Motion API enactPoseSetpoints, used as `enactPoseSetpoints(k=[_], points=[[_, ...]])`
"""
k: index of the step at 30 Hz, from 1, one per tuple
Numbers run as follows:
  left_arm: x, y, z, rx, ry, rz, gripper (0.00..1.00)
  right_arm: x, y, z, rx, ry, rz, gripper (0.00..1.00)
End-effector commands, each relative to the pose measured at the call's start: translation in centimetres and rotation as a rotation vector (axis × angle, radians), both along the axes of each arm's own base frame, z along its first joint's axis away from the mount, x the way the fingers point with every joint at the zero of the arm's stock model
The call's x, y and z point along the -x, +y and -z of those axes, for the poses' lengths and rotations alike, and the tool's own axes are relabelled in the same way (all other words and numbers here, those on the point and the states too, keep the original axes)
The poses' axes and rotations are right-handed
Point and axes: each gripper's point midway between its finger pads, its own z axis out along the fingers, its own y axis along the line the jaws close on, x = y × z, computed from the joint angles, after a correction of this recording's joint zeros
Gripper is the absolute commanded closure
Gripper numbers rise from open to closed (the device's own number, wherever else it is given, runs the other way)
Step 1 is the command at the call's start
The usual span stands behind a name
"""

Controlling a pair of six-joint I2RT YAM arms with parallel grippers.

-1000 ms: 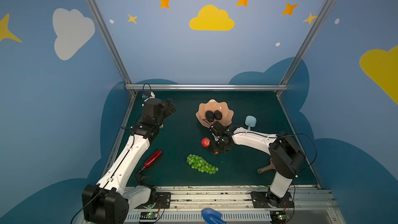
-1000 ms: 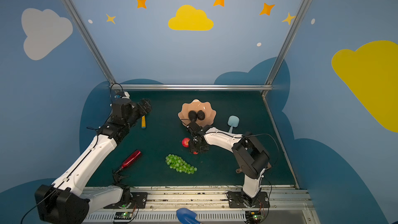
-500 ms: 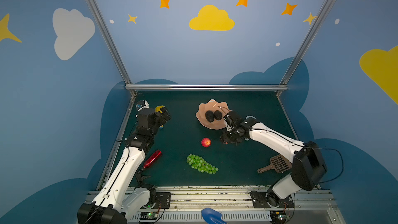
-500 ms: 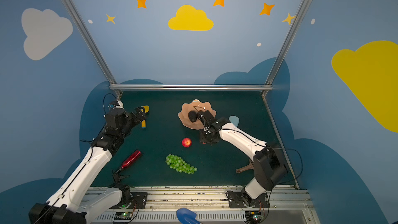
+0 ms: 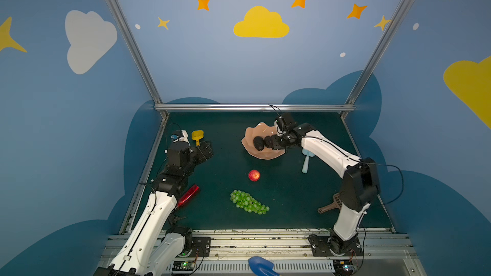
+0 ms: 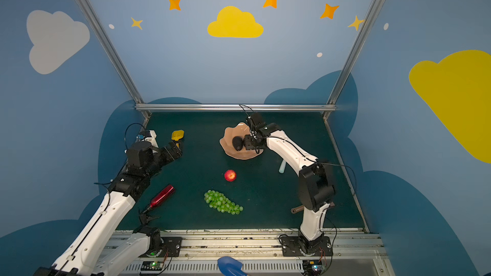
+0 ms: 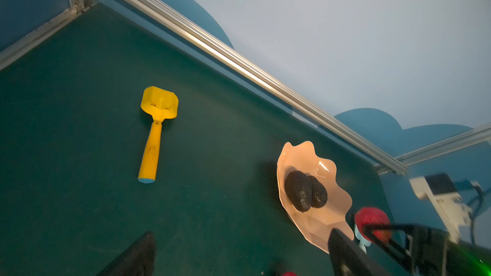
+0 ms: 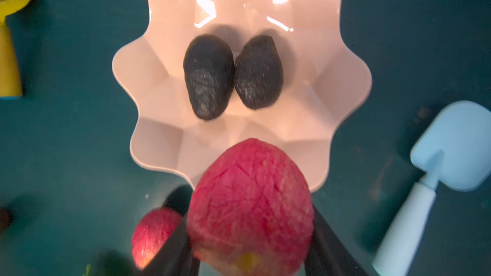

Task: Arrange fruit in a fruit bowl
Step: Place the fruit in the fruit bowl.

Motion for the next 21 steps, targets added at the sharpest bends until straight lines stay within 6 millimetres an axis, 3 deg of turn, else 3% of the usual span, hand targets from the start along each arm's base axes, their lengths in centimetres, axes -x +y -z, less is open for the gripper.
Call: enactPoseSetpoints(k=[1,7,12,21], points=[[1.1,-1.2,1.7,0.008,0.073,0.074,0.0,-0.1,0.7,1.5,0.032,0.102,-0.02,0.62],[1.8,-2.6,3.3,0.018,0.119,0.111,0.0,-1.1,1.9,5.0,0.039,0.17,-0.012,0.62],[2.1,-4.7,4.1,-0.008,0.141,0.153,0.0,-1.1,2.3,6.2,0.031,0.193,-0.013,0.6],[1.6,-10.2,6.5,-0.028,0.216,0.26,0.0,-1.1,2.3,7.6,0.036,0.226,-0.004,0.45]])
